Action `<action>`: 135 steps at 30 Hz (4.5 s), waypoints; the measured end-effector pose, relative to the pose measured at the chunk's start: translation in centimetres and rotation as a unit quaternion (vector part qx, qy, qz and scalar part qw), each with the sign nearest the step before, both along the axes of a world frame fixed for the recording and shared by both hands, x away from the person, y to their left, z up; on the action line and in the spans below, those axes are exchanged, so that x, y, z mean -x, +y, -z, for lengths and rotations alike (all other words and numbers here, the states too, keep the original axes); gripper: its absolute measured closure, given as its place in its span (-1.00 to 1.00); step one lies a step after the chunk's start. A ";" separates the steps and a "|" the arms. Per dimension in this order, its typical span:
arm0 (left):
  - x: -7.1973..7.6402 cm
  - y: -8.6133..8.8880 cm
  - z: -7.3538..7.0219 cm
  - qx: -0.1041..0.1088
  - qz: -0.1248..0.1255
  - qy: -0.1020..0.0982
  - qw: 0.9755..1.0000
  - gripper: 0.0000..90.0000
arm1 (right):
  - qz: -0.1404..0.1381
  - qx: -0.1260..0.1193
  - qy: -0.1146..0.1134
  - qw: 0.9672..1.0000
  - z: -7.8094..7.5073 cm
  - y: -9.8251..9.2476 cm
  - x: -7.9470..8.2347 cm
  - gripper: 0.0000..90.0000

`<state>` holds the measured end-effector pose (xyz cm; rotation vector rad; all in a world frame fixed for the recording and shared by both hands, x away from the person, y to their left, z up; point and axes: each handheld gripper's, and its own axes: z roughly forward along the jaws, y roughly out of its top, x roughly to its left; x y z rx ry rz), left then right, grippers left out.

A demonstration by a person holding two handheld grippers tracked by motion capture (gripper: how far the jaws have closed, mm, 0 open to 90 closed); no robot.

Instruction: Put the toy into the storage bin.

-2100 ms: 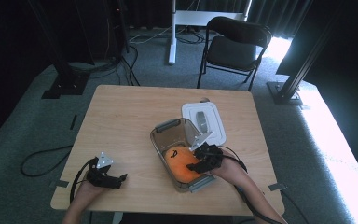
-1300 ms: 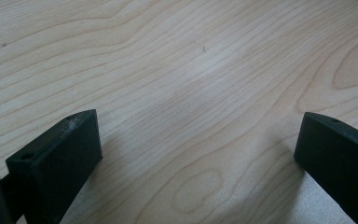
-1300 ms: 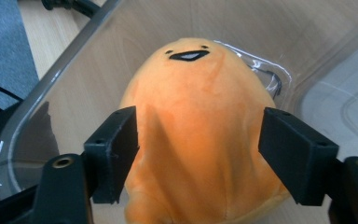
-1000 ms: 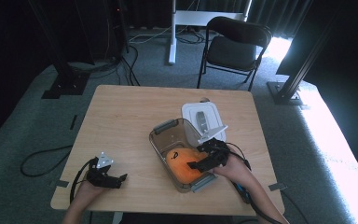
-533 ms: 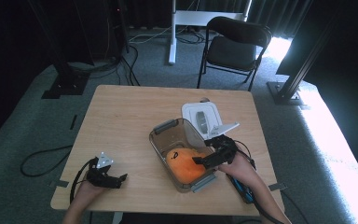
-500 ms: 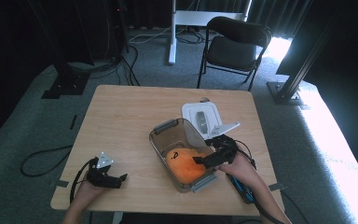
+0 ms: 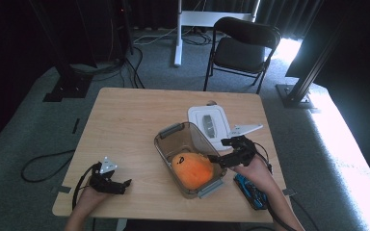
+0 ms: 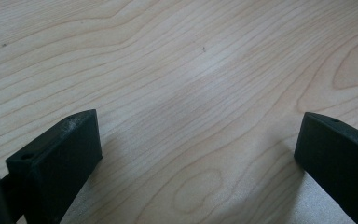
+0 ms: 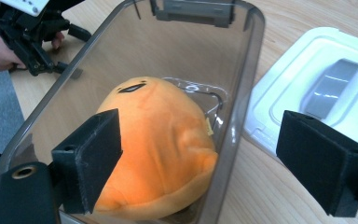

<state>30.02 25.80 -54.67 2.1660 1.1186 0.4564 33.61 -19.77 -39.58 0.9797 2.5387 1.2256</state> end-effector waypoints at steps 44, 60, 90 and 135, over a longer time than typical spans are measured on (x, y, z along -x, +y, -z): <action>0.0 0.0 0.0 -0.001 0.001 0.000 1.000 -0.98 | 0.125 -0.007 0.022 0.992 5.4 -8.3 2.9 -0.70; 0.0 0.0 0.0 -0.001 0.001 0.000 1.000 -0.98 | 0.157 0.015 0.038 0.987 8.6 -9.4 4.4 -0.70; 0.0 0.0 0.0 -0.001 0.001 0.000 1.000 -0.98 | 0.191 0.088 0.062 0.976 13.3 -10.5 6.9 -0.70; 0.0 0.0 0.0 -0.001 0.001 0.000 1.000 -0.98 | 0.178 0.110 0.056 0.976 13.2 -9.6 5.9 -0.44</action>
